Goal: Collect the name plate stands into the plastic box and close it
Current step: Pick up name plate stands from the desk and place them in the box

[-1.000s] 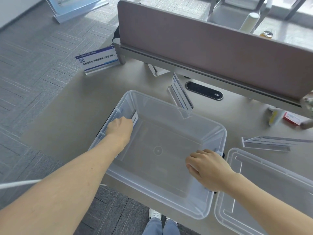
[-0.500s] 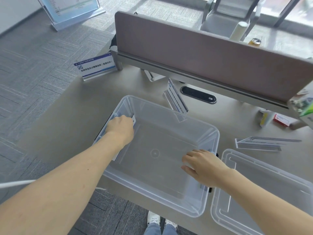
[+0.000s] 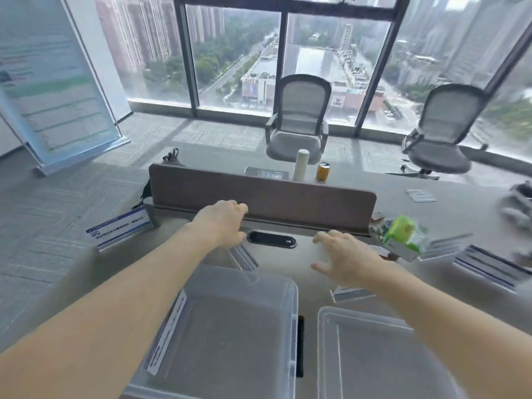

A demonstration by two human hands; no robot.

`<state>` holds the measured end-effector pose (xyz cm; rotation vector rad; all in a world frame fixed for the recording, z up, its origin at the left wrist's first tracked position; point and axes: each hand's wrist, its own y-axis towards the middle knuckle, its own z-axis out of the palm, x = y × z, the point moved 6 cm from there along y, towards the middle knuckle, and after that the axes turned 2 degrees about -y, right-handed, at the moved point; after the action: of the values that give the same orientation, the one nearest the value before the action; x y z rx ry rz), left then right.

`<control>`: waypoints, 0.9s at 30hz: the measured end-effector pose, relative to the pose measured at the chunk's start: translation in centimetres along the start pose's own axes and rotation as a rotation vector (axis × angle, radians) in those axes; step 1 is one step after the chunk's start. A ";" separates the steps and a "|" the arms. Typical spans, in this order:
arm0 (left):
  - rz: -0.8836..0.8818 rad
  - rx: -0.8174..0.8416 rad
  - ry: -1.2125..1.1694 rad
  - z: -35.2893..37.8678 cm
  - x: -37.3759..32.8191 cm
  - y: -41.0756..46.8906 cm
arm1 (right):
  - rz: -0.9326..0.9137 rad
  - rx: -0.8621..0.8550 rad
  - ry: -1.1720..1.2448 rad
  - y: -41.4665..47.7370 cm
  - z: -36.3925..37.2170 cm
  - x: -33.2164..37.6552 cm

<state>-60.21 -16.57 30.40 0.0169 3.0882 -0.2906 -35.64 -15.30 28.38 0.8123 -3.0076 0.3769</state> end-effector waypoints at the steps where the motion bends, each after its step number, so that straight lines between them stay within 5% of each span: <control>1: 0.006 -0.002 -0.013 -0.7 -1.1 0.4 | 0.043 0.002 -0.006 -0.6 -0.8 -1.4; 12: 0.293 -0.101 0.014 -8.1 -24.5 3.2 | 0.362 -0.083 0.029 -14.1 -6.8 -20.2; 27: 0.396 -0.058 0.055 -8.0 -54.9 6.2 | 0.478 -0.082 0.010 -28.8 -5.9 -46.4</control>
<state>-5.57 -9.40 39.30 0.6338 3.0497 -0.1843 18.55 -15.06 37.63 0.0761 -3.1538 0.2506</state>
